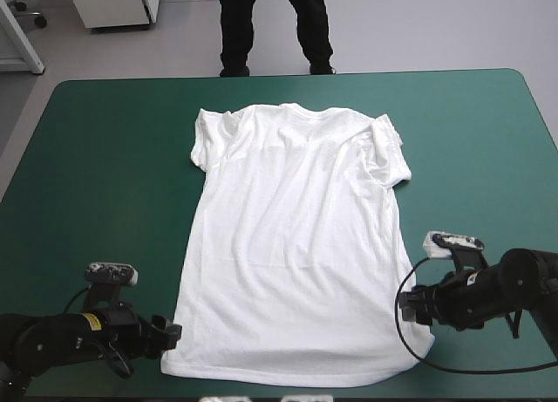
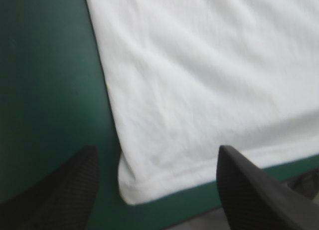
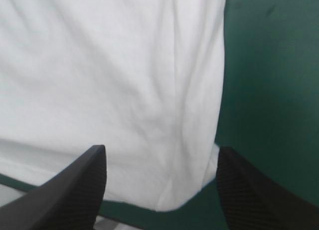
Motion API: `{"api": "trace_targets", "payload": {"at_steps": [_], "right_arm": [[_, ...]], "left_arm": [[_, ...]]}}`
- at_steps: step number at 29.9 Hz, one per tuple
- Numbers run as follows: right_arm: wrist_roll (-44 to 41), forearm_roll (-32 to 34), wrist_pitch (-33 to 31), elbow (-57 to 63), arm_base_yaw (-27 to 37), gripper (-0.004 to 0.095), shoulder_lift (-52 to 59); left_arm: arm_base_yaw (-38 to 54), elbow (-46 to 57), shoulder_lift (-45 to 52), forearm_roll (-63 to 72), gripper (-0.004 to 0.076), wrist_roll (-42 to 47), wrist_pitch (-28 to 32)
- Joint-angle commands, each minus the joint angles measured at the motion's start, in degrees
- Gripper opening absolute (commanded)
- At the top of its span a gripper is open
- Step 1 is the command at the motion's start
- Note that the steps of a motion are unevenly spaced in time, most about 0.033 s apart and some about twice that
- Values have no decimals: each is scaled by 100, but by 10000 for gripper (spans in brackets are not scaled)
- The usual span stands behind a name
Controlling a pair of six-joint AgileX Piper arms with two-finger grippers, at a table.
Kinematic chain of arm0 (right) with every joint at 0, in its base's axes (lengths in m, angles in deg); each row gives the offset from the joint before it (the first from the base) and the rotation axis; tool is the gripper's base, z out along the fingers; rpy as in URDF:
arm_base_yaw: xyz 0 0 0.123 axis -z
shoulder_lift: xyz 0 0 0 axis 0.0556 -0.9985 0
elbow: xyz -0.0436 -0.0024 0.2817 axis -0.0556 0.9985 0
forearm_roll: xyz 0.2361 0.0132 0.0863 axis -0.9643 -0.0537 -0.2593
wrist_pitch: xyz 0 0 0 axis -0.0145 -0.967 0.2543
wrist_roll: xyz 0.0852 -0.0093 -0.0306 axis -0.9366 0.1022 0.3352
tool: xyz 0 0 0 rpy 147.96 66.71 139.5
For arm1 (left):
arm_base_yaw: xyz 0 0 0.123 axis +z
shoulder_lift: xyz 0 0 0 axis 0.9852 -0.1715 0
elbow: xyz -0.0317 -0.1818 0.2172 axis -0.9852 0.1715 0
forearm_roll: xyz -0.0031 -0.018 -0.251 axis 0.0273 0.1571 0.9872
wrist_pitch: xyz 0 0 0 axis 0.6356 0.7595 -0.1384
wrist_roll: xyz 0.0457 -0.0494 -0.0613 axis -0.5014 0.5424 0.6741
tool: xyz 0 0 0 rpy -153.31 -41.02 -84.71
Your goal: Fold the cloth
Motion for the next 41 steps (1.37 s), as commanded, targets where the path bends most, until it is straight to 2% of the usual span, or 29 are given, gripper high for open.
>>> {"api": "trace_targets", "payload": {"at_steps": [1, 6, 10, 14, 22, 29, 37, 41], "right_arm": [[-177, 223, 194, -923, 32, 581, 41], [-254, 557, 345, -1950, 32, 581, 29], [-360, 687, 345, -2373, 32, 581, 29], [-360, 699, 345, -2435, 32, 578, 29], [-451, 730, 344, -2435, 32, 576, -141], [-451, 753, 356, -2435, 32, 576, -316], [-451, 753, 356, -2435, 32, 576, -476], [-493, 753, 394, -2435, 32, 576, -488]], "left_arm": [[11, -770, -262, -370, 457, 250, 351], [11, -1570, -1232, -803, 457, 250, 420], [23, -2260, -2236, -777, 457, 138, 715], [23, -3027, -3320, -788, 457, -8, 816], [23, -4655, -5095, -991, 457, -212, 607], [23, -5537, -5944, -1371, 457, -191, 557], [12, -5591, -6481, -1294, 456, -293, 593], [12, -5591, -6725, -1171, 428, -315, 646]]}}
